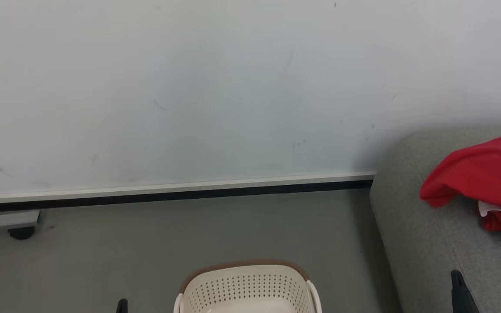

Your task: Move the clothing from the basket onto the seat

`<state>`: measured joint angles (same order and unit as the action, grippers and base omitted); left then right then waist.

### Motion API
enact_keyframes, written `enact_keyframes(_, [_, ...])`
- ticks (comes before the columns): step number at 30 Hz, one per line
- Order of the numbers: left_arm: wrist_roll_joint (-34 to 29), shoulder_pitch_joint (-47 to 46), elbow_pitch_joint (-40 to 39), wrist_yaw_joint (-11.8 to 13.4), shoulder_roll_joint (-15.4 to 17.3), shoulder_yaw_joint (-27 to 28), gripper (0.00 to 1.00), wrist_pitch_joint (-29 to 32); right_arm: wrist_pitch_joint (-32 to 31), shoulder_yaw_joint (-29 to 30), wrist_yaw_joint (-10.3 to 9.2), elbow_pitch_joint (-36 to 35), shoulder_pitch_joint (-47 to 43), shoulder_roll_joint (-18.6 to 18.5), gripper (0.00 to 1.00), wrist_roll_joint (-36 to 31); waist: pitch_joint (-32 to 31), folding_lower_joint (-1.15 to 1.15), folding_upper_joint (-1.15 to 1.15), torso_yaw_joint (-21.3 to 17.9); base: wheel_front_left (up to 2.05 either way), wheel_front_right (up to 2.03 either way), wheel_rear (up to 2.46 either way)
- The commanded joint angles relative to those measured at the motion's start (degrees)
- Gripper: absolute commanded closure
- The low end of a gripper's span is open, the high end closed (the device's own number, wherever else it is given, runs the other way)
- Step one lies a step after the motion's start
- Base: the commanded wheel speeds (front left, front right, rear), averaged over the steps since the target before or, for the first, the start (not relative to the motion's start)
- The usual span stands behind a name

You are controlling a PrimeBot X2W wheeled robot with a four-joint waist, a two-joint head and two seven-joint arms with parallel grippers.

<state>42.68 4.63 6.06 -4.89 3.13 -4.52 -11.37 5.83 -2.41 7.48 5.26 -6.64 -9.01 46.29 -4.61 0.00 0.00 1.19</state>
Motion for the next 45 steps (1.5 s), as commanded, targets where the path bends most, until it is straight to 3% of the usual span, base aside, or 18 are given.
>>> enact_keyframes(1, [2.25, -1.37, -0.34, -0.1, 0.06, -0.18, 1.0, 0.22, -0.48, 0.64, 0.01, -0.42, 1.15, -0.73, 1.0, 2.45, 0.08, 0.0, 0.0, -0.02, 0.0, 0.0, 0.0])
enact_keyframes(23, [18.35, -3.51, 0.59, -0.68, -0.04, -1.85, 1.0, 1.69, -5.13, 4.52, 0.01, 0.43, 2.39, -1.82, 1.0, 20.44, 1.21, 0.0, 0.0, -0.32, 0.0, 0.0, 0.0])
enact_keyframes(45, [30.76, -5.3, 1.37, -1.02, -0.1, -3.12, 1.0, 2.96, -8.97, 7.74, 0.01, 1.29, 3.31, -2.5, 1.0, 34.29, 2.29, 0.0, 0.0, -0.6, 0.0, 0.0, 0.0])
